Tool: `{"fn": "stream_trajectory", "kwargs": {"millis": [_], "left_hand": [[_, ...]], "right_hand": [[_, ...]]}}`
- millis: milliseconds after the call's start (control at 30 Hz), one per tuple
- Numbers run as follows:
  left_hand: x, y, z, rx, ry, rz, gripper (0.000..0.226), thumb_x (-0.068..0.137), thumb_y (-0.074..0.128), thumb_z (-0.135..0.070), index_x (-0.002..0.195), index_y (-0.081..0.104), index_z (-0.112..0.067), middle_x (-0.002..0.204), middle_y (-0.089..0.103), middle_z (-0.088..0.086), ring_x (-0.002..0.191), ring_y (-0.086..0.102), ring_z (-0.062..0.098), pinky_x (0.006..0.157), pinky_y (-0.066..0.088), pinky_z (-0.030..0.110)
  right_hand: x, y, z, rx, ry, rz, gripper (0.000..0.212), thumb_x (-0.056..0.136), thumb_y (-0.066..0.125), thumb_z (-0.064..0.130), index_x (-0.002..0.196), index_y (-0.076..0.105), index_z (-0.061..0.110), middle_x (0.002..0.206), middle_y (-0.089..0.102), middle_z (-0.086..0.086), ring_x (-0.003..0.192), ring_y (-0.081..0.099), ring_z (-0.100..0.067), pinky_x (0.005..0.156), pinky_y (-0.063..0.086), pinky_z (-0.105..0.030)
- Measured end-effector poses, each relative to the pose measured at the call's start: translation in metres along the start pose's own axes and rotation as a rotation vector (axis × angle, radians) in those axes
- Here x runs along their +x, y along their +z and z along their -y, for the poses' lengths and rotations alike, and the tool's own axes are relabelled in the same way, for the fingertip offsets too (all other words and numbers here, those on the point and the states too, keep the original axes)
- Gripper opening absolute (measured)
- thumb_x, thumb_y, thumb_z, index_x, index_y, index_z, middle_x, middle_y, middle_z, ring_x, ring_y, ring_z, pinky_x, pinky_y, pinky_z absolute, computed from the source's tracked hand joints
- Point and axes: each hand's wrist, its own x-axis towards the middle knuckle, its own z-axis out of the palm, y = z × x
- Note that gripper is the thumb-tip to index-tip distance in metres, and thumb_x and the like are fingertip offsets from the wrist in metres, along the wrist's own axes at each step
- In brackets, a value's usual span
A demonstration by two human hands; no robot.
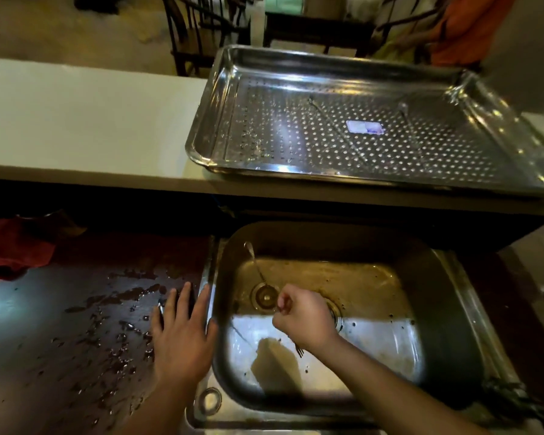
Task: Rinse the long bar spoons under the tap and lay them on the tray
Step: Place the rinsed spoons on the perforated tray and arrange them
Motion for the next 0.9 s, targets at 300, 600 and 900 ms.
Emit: {"fn": "stream_trajectory", "kwargs": {"millis": [300, 600, 900], "left_hand": [[-0.001, -0.006, -0.003, -0.013, -0.045, 0.028, 0.069, 0.087, 0.012, -0.064, 0.151, -0.001, -0.042, 0.162, 0.012, 0.001, 0.149, 0.004, 0.025, 0.118, 0.005, 0.054], [-0.003, -0.026, -0.012, -0.087, -0.018, 0.011, 0.070, 0.079, 0.027, -0.058, 0.133, 0.058, -0.026, 0.140, 0.053, 0.013, 0.132, 0.045, 0.040, 0.107, 0.025, 0.062], [0.006, -0.021, -0.015, -0.132, 0.011, -0.006, 0.078, 0.086, 0.009, -0.066, 0.126, 0.060, -0.022, 0.126, 0.060, 0.026, 0.115, 0.051, 0.052, 0.100, 0.030, 0.068]], "right_hand": [[-0.053, -0.109, 0.082, 0.056, -0.264, -0.266, 0.019, 0.081, 0.073, 0.016, 0.081, 0.058, 0.029, 0.065, 0.059, 0.012, 0.067, 0.061, -0.004, 0.055, 0.046, -0.015], [-0.037, -0.241, 0.148, 0.125, -0.238, -0.587, 0.009, 0.087, 0.073, 0.012, 0.092, 0.067, 0.017, 0.077, 0.068, -0.001, 0.061, 0.069, -0.014, 0.052, 0.058, -0.032], [0.050, -0.321, 0.131, 0.007, 0.098, -0.581, 0.006, 0.085, 0.075, 0.010, 0.088, 0.073, 0.006, 0.075, 0.072, -0.007, 0.065, 0.070, -0.016, 0.064, 0.062, -0.035]]}}
